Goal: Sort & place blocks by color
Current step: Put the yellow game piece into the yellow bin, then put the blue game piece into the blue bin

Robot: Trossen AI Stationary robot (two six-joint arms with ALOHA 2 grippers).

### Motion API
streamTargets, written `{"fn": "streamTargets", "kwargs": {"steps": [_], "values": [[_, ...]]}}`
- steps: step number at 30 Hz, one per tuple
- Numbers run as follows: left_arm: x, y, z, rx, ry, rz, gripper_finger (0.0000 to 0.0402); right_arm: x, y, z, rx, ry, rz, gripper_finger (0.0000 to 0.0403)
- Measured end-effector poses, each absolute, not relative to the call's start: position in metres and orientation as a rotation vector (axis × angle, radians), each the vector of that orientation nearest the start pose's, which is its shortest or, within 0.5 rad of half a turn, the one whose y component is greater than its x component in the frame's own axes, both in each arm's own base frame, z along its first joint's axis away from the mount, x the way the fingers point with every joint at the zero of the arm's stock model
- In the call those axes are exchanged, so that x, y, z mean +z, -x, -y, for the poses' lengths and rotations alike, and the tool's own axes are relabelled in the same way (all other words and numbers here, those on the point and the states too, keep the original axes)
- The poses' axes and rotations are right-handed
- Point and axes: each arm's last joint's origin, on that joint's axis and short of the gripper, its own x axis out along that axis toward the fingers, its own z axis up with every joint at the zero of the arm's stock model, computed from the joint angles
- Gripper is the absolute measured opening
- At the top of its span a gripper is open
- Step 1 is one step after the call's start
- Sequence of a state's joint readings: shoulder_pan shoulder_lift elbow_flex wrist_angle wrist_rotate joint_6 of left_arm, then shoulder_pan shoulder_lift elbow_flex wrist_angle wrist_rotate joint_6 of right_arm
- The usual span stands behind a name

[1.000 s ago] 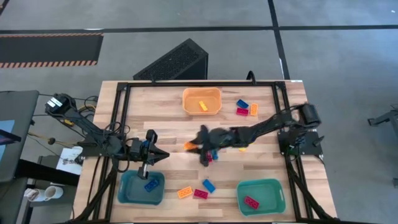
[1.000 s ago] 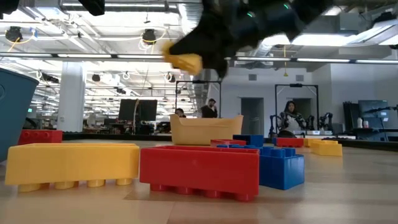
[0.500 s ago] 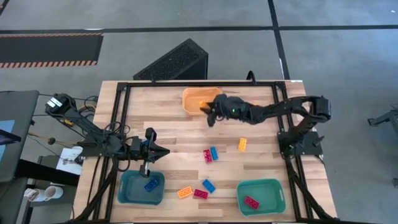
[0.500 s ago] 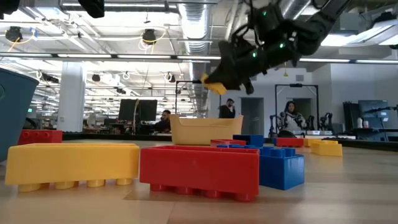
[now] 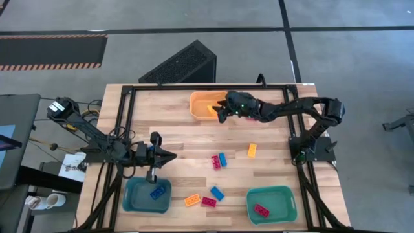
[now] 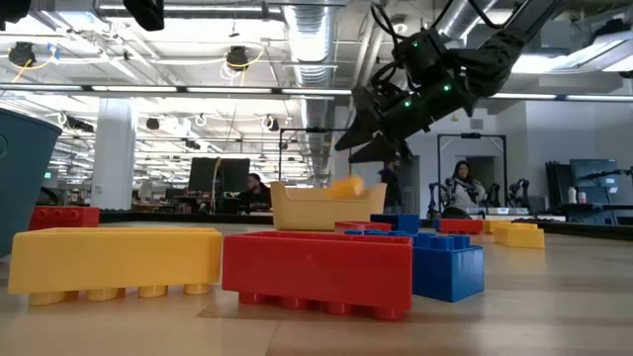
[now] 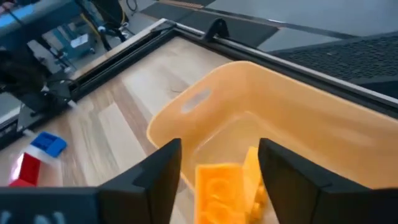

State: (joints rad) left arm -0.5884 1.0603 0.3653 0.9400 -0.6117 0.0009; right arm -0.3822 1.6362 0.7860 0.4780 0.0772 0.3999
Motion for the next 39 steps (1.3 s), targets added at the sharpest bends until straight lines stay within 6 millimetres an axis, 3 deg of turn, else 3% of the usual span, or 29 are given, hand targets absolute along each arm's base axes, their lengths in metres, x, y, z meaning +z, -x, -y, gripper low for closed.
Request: {"fn": "streamTargets", "kwargs": {"steps": [4,9,13,20,30,39], "values": [[0.245,-0.181,0.101,0.022,0.139,0.202,0.0006,0.189,-0.309,0.124,-0.489,-0.454,-0.285,0.026],[0.245,-0.181,0.101,0.021,0.137,0.199,0.0006,0.212,-0.308,0.106,-0.363,-0.442,-0.229,0.0258],[0.245,-0.181,0.101,0.021,0.134,0.196,0.0006,0.237,-0.305,0.074,-0.255,-0.38,-0.203,0.0254],[0.244,-0.181,0.101,0.022,0.13,0.195,0.0006,0.266,-0.285,-0.001,-0.078,-0.253,-0.245,0.0253],[0.244,-0.181,0.101,0.02,0.146,0.196,0.0006,0.266,-0.263,-0.092,-0.008,-0.167,-0.218,0.0253],[0.244,-0.181,0.101,0.022,0.148,0.196,0.0006,0.258,-0.257,-0.141,0.106,-0.125,-0.171,0.0253]]}}
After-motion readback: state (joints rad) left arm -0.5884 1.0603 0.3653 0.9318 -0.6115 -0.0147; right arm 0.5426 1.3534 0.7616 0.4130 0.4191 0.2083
